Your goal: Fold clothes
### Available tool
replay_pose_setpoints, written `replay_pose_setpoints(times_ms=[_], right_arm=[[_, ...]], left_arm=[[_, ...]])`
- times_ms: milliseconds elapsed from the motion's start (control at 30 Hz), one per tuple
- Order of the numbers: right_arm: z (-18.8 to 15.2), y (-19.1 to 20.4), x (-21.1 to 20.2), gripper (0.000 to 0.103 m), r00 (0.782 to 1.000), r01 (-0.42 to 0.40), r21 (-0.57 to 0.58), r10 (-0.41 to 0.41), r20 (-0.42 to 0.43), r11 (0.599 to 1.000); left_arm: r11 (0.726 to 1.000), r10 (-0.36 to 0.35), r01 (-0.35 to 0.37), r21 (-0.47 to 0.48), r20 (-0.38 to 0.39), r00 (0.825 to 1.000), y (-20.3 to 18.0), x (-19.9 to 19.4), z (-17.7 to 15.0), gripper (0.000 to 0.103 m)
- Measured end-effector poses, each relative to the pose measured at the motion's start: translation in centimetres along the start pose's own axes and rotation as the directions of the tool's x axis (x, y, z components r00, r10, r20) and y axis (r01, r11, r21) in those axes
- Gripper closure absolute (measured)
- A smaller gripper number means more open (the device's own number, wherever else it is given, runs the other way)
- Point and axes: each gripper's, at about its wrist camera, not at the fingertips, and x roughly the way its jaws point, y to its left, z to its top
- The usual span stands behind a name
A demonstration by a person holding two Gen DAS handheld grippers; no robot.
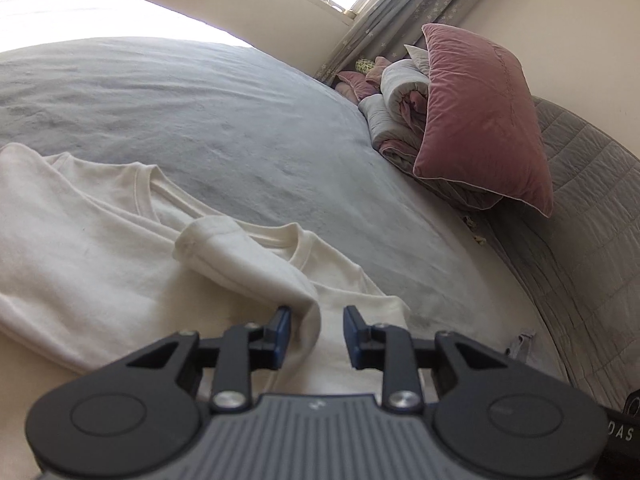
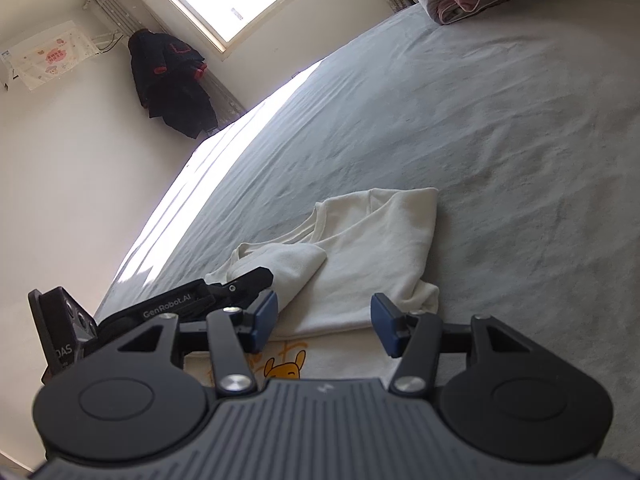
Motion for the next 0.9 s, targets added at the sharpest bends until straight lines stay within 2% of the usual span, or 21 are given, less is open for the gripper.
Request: replay_pose_setpoints(times_ms=[167,367,467,633,767,900], right_arm=[[0.4,-0.7,-0.3,0.047,1.000,-0.012,0.039,0.012,0.017,0.999],[0.8,-1.5,-0.7,0.047,0.999,-0.028,0.085,0.026,0.032,0.996],[0.8,-1.6,-0.7,0.047,0.999,-0.032,0.101,0.028,0.033,0.994],[0.5,-1.9,-1.1,0.047,0.999,-0.034,0.127,0.029,0.039,0.991],[0.6,-1.9,-1.3,0.049,0.999,-0.007,0.120,0.003,0.036,0.993],[0.7,-1.4,-1.6,0.051,0.999,0.031,0.095,-0.034,0.028,0.995]], left_arm=[[0.994,-0.020,0.023,0.102,-0.033,0.999,-2.4,0.9,-1.3,0.072],[0.978,-0.047,0.063,0.199,-0.085,0.995,-3.2,0.8,-2.5,0.072],[0.971,-0.037,0.057,0.233,-0.091,0.995,-3.1,0.0,-2.5,0.072],[0.966,0.016,0.003,0.260,-0.071,0.997,-1.2,-2.9,-1.1,0.072],[0.961,0.090,-0.081,0.263,-0.025,0.996,1.9,-5.8,0.8,0.072],[0.952,0.177,-0.177,0.249,0.022,0.984,5.9,-8.6,2.6,0.072]])
